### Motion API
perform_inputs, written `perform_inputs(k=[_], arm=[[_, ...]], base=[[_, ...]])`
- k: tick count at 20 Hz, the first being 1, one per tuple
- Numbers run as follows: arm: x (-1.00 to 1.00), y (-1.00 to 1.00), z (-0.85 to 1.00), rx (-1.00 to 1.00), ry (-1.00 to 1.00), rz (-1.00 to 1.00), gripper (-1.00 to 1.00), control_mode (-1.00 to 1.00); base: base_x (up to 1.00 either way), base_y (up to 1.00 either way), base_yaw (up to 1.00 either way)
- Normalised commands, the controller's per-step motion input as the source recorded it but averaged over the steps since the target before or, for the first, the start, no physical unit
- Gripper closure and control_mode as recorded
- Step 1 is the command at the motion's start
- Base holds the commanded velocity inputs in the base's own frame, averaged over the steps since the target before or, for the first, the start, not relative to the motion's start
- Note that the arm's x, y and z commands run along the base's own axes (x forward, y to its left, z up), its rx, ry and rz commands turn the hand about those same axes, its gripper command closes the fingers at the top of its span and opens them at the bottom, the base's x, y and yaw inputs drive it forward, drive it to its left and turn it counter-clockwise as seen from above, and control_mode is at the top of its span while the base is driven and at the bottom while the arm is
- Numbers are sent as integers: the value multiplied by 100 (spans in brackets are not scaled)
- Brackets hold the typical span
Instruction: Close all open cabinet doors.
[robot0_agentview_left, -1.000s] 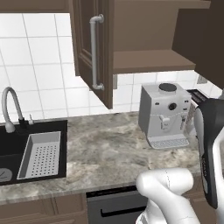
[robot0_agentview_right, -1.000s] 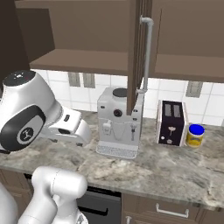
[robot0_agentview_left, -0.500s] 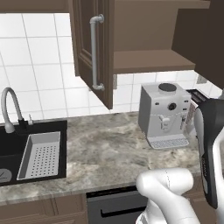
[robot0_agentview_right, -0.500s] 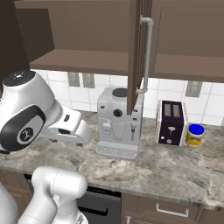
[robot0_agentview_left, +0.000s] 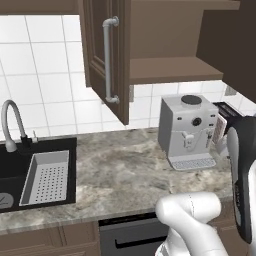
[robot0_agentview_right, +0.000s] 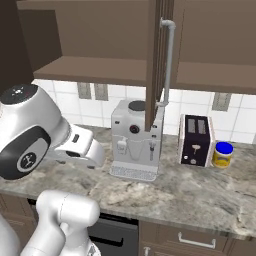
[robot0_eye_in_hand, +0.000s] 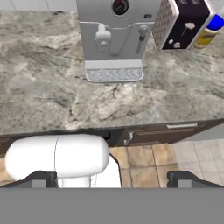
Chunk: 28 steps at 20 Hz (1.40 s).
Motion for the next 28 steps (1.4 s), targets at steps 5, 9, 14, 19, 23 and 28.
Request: perform_inputs(k=[5,9,14,19,23,28], arm=[[-74,-57,0,0,-24,0,-100,-100],[-79,-75,0,3,-29,0,-100,-100],[-30,-63,2,6,-29,0,-100,-100],[43,-57,5,17,-27,9,-100,-100],[76,-56,5,19,-24,11,-100,-100],[70,-47,8,17,-25,12,-100,-100]], base=[[0,0,0],[0,0,0],[0,0,0],[0,0,0],[0,0,0],[0,0,0]])
